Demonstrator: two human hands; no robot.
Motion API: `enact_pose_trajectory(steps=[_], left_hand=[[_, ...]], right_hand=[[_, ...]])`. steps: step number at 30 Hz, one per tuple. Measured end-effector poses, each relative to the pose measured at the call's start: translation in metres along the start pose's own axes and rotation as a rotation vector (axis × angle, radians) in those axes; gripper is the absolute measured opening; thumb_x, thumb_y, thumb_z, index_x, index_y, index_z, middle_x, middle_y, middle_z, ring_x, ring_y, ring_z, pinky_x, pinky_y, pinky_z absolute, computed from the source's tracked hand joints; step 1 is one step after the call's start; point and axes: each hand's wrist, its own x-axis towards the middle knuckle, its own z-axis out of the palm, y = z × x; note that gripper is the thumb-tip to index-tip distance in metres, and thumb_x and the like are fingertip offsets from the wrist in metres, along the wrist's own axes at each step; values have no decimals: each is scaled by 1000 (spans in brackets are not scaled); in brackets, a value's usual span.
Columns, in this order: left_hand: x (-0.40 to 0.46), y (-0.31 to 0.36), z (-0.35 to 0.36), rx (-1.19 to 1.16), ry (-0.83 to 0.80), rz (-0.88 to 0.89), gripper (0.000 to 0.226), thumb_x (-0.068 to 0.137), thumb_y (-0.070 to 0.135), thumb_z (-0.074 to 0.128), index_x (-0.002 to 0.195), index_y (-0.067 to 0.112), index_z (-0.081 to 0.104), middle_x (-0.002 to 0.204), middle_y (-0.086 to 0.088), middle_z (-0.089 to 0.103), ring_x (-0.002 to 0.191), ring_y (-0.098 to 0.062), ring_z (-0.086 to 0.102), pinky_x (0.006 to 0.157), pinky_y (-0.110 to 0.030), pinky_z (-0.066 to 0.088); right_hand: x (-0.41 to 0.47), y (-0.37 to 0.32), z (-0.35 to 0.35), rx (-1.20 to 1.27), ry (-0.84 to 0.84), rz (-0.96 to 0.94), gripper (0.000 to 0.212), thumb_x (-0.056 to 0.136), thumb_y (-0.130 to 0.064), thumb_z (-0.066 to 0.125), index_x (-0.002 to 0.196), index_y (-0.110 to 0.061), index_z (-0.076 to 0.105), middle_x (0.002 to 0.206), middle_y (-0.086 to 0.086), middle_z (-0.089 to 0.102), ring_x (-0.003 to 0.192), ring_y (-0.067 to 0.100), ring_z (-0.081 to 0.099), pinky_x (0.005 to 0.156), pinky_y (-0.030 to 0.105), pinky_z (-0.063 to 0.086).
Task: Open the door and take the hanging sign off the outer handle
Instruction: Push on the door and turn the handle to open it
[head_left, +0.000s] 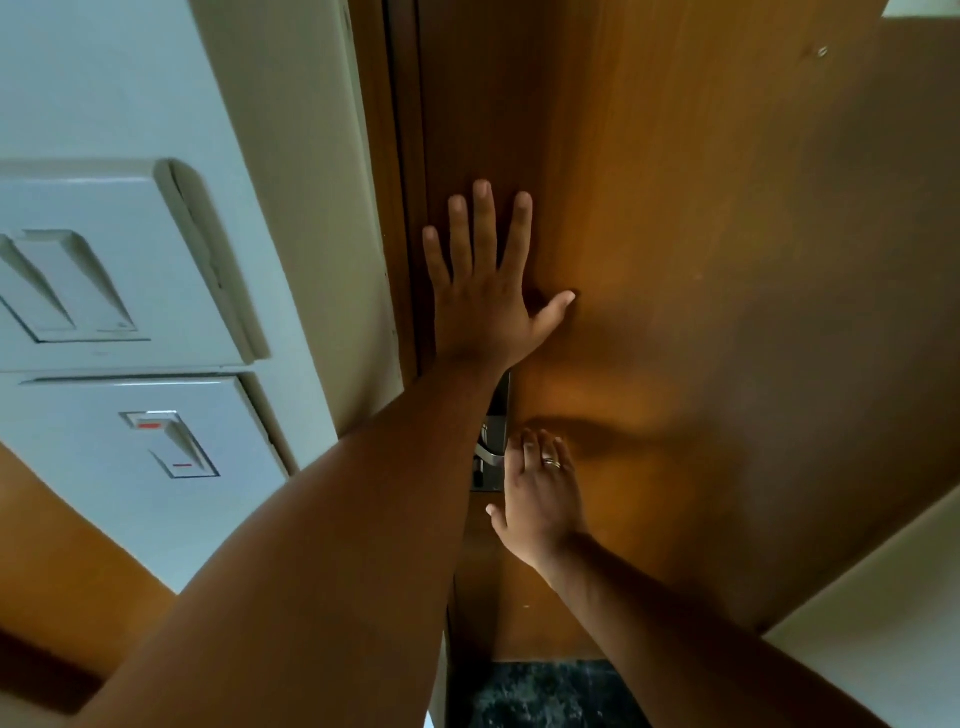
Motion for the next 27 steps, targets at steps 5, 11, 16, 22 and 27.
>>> enact_pose_trajectory(steps=[5, 11, 16, 22, 27], left_hand=[[-2, -1, 3, -13, 27, 21, 102, 81, 81, 40, 155, 15, 20, 159, -25, 20, 147, -44, 13, 119, -58, 6], [-2, -2, 6, -19, 56, 30, 103, 81, 81, 40, 155, 14, 18, 160, -26, 18, 148, -45, 11, 120, -58, 7], [-2, -2, 11, -14, 68, 31, 104, 79, 82, 41, 155, 14, 17, 159, -26, 19, 147, -45, 11, 120, -57, 4], [-1, -1, 7, -10, 38, 22, 106, 79, 83, 41, 155, 14, 15, 160, -26, 17, 148, -44, 9, 120, -57, 4], [-4, -1, 9, -5, 20, 14, 106, 78, 83, 41, 155, 14, 18, 160, -25, 17, 148, -44, 8, 120, -58, 4]], right_hand=[[1, 1, 2, -32, -3, -7, 88, 73, -55, 75, 137, 0, 49, 138, 26, 53, 128, 41, 50, 112, 52, 33], [1, 4, 8, 19, 26, -7, 88, 74, -54, 74, 140, -3, 47, 139, 22, 54, 131, 39, 49, 114, 50, 30], [-6, -3, 20, 230, -44, 61, 96, 70, -63, 73, 142, -11, 35, 143, 13, 50, 134, 32, 44, 115, 45, 32], [-8, 0, 17, 273, -65, 38, 96, 72, -66, 69, 142, -14, 30, 144, 9, 47, 134, 28, 43, 115, 41, 31], [-7, 5, 10, 260, -109, 8, 90, 75, -66, 68, 141, -15, 33, 141, 8, 50, 129, 27, 48, 109, 39, 39]])
